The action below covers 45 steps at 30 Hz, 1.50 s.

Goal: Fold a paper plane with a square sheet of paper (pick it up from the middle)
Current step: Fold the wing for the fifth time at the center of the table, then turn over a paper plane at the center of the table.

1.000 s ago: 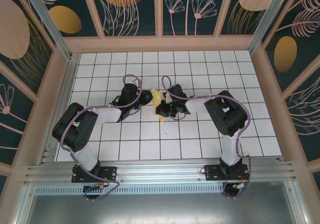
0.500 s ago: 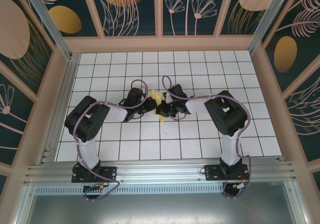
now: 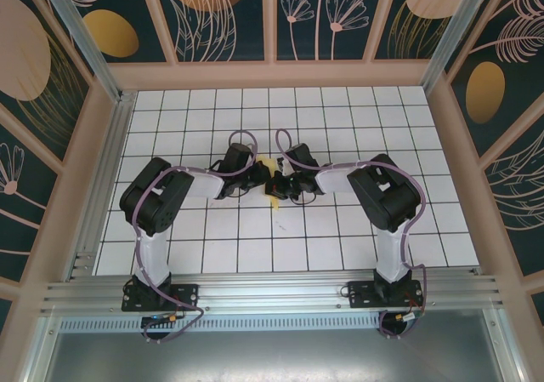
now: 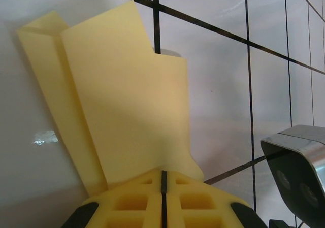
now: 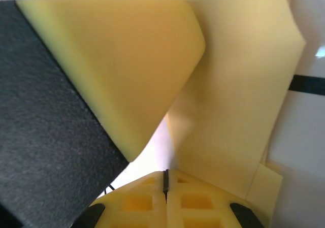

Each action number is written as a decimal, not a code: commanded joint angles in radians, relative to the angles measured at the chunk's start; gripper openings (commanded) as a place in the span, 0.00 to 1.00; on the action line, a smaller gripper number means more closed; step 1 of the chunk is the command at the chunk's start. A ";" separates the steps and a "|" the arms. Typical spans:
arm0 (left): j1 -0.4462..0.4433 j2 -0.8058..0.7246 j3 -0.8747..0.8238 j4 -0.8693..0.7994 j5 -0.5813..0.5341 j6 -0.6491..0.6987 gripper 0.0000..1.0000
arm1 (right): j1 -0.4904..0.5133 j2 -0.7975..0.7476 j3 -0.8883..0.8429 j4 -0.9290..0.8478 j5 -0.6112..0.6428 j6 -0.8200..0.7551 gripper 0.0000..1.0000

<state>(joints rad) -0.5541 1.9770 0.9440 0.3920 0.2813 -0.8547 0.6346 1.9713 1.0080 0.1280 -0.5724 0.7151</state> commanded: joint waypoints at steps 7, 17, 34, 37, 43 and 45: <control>0.103 0.107 0.074 -0.102 -0.092 0.035 0.10 | 0.006 0.072 -0.069 -0.133 0.036 -0.022 0.00; 0.200 0.101 0.221 -0.236 -0.161 0.128 0.13 | -0.002 0.014 -0.036 -0.123 -0.001 -0.040 0.00; 0.015 -0.287 0.088 -0.473 -0.451 0.174 0.49 | -0.188 -0.530 -0.202 -0.138 0.337 -0.008 0.78; -0.085 -0.270 0.116 -0.546 -0.529 0.137 0.56 | -0.233 -0.564 -0.257 -0.138 0.361 0.007 0.86; -0.262 -0.102 0.306 -0.745 -0.684 0.085 0.63 | -0.296 -0.586 -0.339 -0.113 0.337 0.039 0.90; -0.288 -0.056 0.359 -0.791 -0.707 0.069 0.63 | -0.303 -0.586 -0.351 -0.111 0.329 0.039 0.90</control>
<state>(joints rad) -0.8196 1.8755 1.2354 -0.2584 -0.3176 -0.7425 0.3420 1.4181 0.6739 0.0021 -0.2501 0.7380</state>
